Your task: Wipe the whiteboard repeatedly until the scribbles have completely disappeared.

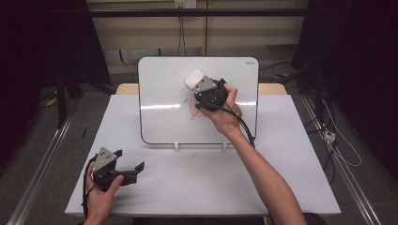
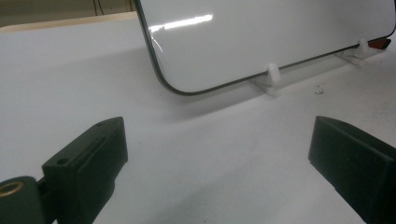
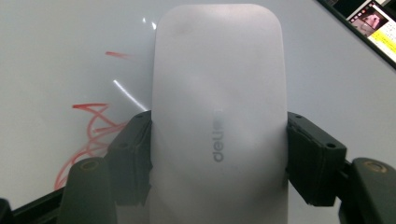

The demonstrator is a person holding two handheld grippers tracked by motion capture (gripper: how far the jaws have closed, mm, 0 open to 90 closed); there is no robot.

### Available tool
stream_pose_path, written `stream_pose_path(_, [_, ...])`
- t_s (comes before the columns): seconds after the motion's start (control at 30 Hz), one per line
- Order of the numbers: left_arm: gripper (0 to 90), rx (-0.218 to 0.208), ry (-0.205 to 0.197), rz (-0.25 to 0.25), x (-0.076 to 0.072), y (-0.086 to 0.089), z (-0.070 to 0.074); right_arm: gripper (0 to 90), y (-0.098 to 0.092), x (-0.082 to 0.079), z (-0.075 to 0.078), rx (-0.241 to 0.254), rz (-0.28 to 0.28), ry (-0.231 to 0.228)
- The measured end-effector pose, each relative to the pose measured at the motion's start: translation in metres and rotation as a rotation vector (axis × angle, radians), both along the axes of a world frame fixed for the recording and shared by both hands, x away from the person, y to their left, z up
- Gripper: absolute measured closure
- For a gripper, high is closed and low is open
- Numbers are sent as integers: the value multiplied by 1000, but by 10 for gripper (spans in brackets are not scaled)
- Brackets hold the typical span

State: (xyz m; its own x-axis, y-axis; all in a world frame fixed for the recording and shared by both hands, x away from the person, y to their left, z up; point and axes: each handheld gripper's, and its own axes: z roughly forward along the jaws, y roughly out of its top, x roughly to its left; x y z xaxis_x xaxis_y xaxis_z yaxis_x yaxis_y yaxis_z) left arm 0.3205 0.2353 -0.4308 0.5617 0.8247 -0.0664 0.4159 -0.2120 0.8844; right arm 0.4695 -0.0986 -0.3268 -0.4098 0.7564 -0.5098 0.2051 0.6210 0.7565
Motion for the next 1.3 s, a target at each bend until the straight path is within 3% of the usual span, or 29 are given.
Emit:
stream_pose_path(0.2, [46,-1,0,2,0,0,0,316,-4,6,8,8,-22,-3])
stream_pose_path(0.6, [46,8,0,1,1,-2,0,316,4,5,5,5,-28,-13])
stream_pose_path(1.07, [46,4,-1,-1,1,-3,0,316,30,1,-6,-7,31,-19])
stream_pose_path(1.3, [46,10,0,-6,1,-3,0,316,47,-8,-19,-49,84,-15])
